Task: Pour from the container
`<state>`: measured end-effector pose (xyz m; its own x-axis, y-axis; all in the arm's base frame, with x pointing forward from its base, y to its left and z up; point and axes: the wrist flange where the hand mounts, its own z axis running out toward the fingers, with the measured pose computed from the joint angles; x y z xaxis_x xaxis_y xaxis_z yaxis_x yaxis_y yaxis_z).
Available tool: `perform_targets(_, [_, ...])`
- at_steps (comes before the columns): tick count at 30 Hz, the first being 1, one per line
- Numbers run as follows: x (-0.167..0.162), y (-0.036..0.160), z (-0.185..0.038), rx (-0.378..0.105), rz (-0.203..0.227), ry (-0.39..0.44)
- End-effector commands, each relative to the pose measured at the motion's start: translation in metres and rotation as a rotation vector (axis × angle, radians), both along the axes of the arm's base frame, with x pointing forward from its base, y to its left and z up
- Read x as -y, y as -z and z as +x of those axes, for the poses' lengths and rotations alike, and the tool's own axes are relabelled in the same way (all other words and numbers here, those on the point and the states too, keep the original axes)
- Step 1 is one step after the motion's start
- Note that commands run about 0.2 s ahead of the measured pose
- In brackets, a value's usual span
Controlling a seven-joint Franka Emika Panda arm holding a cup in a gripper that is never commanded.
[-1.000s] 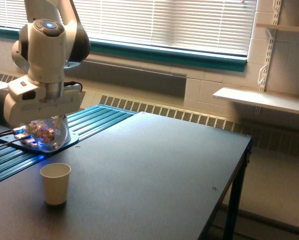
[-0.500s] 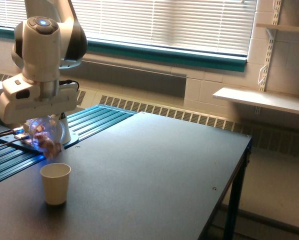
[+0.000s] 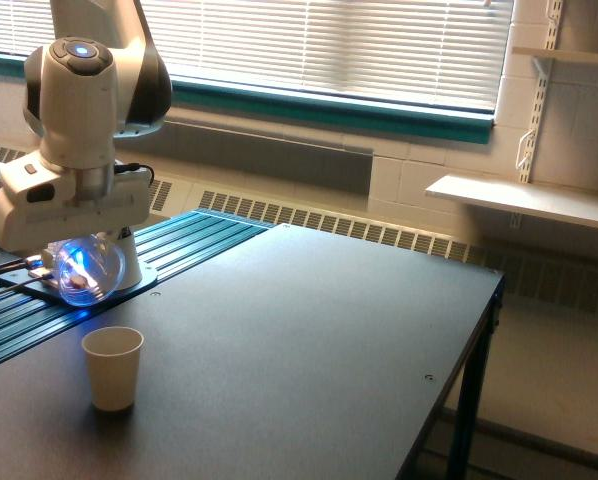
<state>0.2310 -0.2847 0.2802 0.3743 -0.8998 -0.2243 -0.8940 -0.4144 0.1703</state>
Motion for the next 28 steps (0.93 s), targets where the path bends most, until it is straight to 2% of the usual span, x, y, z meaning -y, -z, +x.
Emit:
perform_targets(1, [-0.004, 0.000, 0.000, -0.007, -0.001, -0.029])
perform_targets(6, [-0.006, 0.001, -0.001, -0.001, -0.027, -0.026])
perform_targets(10, [-0.009, 0.001, -0.004, -0.017, -0.012, -0.017])
perform_targets(13, [-0.010, -0.001, -0.002, -0.008, -0.018, -0.024])
perform_targets(23, [-0.016, -0.005, 0.000, 0.018, -0.113, -0.025])
perform_targets(28, [-0.022, -0.009, 0.000, 0.024, -0.108, -0.036])
